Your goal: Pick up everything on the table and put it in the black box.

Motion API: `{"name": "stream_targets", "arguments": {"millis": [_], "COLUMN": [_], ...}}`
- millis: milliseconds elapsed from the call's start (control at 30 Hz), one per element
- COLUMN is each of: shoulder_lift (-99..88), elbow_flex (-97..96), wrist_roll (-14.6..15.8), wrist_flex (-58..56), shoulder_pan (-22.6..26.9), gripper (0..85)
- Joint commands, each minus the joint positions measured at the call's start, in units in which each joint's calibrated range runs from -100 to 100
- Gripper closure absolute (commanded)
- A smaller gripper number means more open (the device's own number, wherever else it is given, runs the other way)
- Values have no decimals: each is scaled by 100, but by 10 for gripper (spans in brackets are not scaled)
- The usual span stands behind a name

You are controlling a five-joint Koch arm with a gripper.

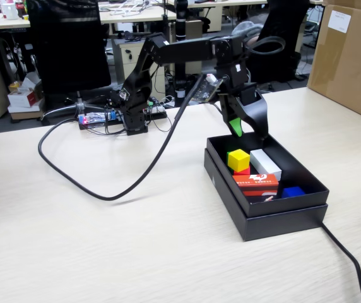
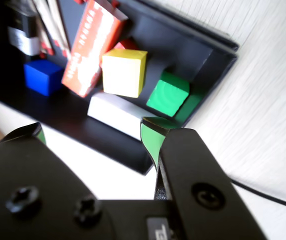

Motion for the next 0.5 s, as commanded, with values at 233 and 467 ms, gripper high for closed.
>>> {"name": "stream_targets", "arguments": {"millis": [233,467], "shoulder_lift": [-3517,-5984], "elbow_flex": [-1345,-4428], "wrist_roll": [-122,-435], "wrist_flex": [95,1313], "shoulder_pan": [-689,-1182], "gripper": [390,372]}}
